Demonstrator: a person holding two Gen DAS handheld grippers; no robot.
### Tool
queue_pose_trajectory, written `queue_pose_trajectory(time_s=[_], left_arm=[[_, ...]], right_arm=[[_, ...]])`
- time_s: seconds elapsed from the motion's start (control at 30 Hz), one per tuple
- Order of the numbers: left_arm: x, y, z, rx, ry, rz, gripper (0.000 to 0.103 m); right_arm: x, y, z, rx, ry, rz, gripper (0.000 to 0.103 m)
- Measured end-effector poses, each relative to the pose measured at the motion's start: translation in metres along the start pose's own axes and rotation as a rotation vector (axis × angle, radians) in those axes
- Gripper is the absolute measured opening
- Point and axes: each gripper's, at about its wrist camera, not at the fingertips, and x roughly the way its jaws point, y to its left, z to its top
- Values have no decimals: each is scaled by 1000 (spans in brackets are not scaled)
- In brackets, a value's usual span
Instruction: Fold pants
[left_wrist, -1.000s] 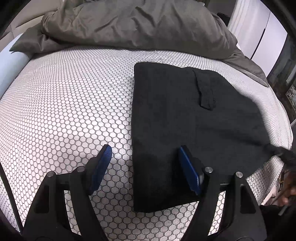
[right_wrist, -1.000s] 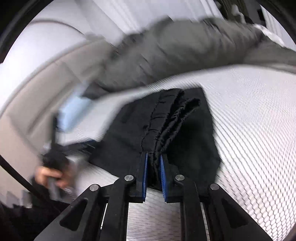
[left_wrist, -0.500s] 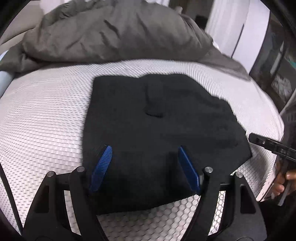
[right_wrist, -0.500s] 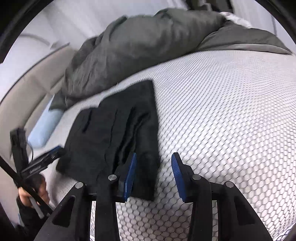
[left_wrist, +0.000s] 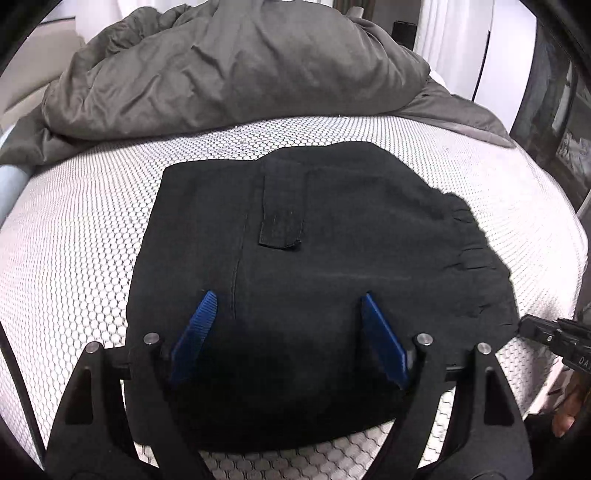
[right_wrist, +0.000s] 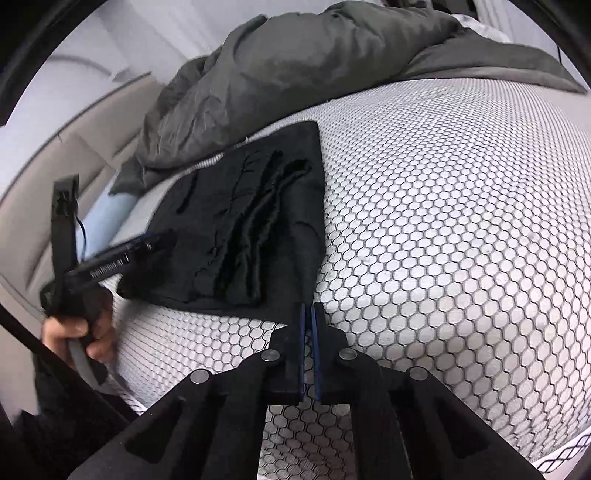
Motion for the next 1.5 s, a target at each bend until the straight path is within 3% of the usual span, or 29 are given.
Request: queue_pose_trajectory(time_s=[0.07, 0.13, 0.2, 0.33, 0.37, 0.43, 0.53, 0.6, 0.67, 0.73, 0.87, 1.0, 1.1, 1.17, 1.2, 1.27, 1.3, 1.43, 1.5], left_arm=[[-19, -1, -1, -37, -33, -77, 78], [-32, -10, 0, -28, -78, -132, 78], [-30, -23, -1, 20, -83, -135, 78], [0, -53, -9, 110, 16, -125, 78], [8, -62, -12, 142, 32, -108, 78], [16, -77, -18, 212, 20, -26, 80], [16, -87, -20, 250, 17, 15, 80], [11, -83, -18, 231, 36, -34, 80], [-5, -67, -9, 179, 30, -140, 80], [-25, -49, 3, 142, -28, -168, 80], [-42, 11, 37, 79, -134, -62, 87], [0, 76, 72, -74, -26, 39, 87], [24, 104, 81, -153, 10, 34, 77], [41, 116, 85, -191, 17, 33, 64], [48, 118, 85, -192, 27, 24, 59], [61, 122, 82, -210, 59, -32, 39], [65, 124, 81, -221, 67, -60, 35], [74, 127, 83, -223, 59, -61, 34], [85, 133, 85, -256, 76, -77, 39]], right_arm=[[-9, -4, 2, 27, -29, 18, 25], [-19, -11, 1, 65, -68, 25, 32], [-19, -14, 2, 93, -80, 43, 34], [4, -9, 10, 91, -29, 33, 32], [10, -5, 9, 61, -1, 6, 27], [16, 6, 7, -18, 19, -66, 27], [5, 10, 6, -29, -18, -71, 28], [-9, 6, 9, 13, -82, -67, 36], [-18, 6, 15, 33, -143, -68, 47], [-20, 11, 28, 18, -164, -49, 50], [-8, 24, 61, -20, -145, -32, 58], [27, 36, 102, -4, -75, 69, 58], [70, 48, 131, -16, -21, 3, 58], [88, 46, 135, -11, 5, -45, 57], [94, 43, 133, -9, 13, -48, 53], [100, 40, 130, -30, 19, -61, 38], [99, 41, 129, -41, 16, -55, 37], [95, 58, 133, -125, -37, -80, 33], [106, 56, 134, -122, -18, -100, 33]])
